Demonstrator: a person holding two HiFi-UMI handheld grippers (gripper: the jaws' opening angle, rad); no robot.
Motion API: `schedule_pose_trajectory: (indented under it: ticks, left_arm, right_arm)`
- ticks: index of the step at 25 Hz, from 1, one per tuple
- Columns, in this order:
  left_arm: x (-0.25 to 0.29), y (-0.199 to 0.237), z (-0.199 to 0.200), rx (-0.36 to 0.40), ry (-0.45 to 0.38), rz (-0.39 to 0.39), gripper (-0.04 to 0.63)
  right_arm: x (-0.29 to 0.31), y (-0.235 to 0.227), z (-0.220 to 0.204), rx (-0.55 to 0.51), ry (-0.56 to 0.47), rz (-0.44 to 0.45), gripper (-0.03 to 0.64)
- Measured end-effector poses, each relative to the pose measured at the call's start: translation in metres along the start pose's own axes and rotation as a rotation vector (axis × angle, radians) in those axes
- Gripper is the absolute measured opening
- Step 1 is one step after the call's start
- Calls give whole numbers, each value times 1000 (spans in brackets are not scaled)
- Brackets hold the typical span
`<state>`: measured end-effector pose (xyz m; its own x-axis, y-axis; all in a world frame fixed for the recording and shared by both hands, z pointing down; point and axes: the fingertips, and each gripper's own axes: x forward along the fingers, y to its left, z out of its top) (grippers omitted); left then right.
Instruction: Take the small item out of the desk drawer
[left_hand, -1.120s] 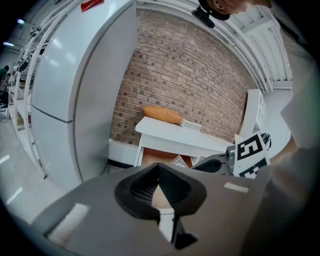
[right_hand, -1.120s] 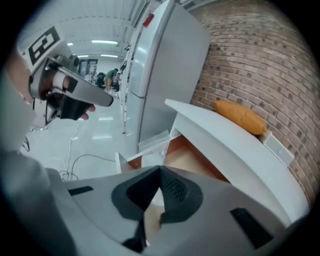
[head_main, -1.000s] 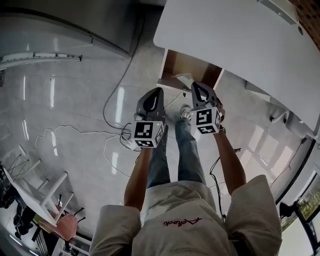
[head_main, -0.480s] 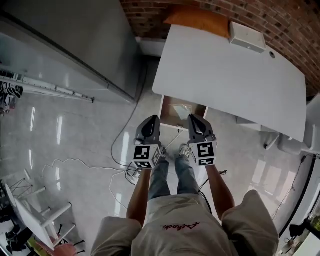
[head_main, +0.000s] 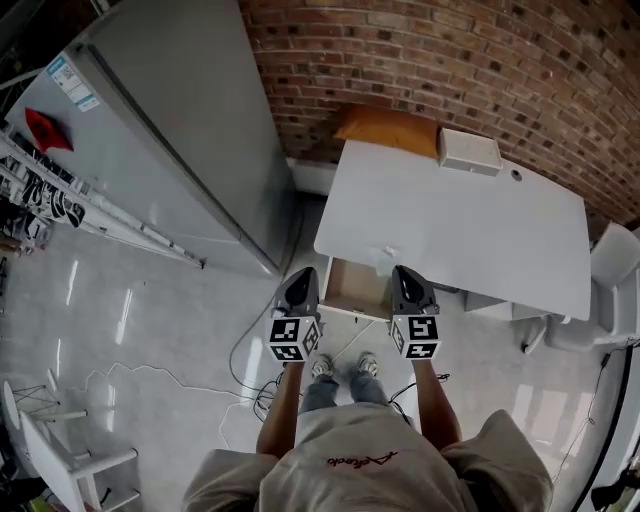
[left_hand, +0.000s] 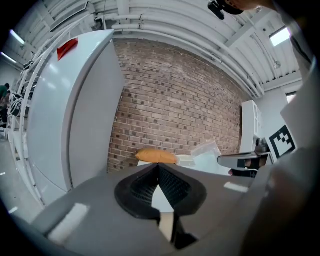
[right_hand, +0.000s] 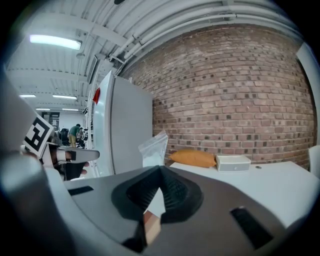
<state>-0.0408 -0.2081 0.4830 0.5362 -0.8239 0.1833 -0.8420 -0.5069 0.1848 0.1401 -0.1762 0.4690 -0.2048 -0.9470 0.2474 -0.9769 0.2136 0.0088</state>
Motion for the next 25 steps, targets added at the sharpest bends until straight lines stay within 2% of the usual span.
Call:
schedule_pose_trajectory:
  ticks: [9, 13, 25]
  left_arm:
    - [-8, 8, 54, 32, -51, 6, 9]
    - [-5, 13, 63, 69, -44, 1, 9]
    - [7, 15, 90, 74, -84, -14, 8]
  right_arm:
    - [-9, -4, 56, -18, -65, -22, 11]
    - [-10, -8, 72, -23, -92, -31, 11]
    - [0, -14, 98, -26, -130, -39, 11]
